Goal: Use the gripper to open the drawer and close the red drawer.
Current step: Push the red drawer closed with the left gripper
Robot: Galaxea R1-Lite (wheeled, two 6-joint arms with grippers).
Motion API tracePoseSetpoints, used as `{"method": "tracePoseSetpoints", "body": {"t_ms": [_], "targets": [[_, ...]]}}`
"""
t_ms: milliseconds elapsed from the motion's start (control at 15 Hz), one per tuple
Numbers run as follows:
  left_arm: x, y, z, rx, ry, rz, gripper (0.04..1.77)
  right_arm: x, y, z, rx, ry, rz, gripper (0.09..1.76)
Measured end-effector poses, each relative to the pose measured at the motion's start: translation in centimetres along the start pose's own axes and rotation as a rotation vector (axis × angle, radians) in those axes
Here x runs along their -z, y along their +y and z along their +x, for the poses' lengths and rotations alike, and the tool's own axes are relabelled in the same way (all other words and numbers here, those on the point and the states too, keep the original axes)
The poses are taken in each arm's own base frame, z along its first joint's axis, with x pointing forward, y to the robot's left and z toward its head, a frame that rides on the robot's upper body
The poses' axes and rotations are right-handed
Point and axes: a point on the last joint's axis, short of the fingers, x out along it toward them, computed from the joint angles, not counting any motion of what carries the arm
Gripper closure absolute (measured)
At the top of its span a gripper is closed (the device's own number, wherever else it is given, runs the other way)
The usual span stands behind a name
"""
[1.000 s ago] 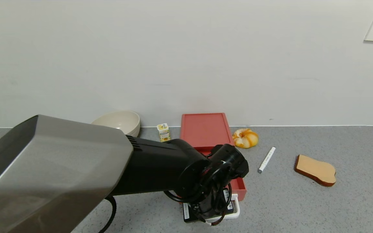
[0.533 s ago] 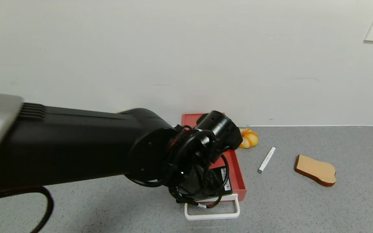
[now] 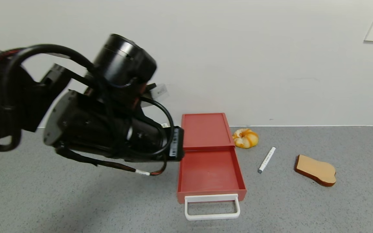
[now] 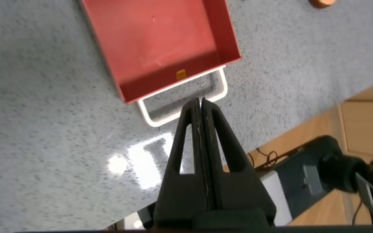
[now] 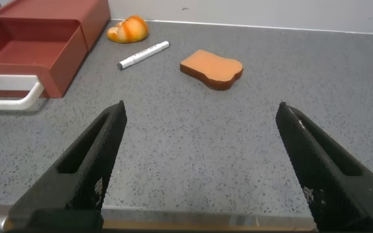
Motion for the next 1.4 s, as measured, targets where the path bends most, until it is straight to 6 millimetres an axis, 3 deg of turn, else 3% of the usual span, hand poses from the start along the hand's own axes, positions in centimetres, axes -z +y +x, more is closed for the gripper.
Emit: {"method": "tracePoseSetpoints", "body": {"t_ms": [267,600,1133,1400], "targets": [[-0.3,5.4,-2.3,0.087,-0.136,0.081,1.70,0.0,0.0,0.0,0.000,0.000,0.000,0.15],[0.8,10.2,-2.3,0.084,-0.291,0.165,1.70,0.0,0.0,0.0,0.000,0.000,0.000,0.15],[1.0,10.8,-2.5,0.054,-0.284,0.129,1.70,0.0,0.0,0.0,0.000,0.000,0.000,0.15],[-0.1,8.0,-4.0,0.037,-0.153,-0.010,1.70,0.0,0.0,0.0,0.000,0.000,0.000,0.15]]}}
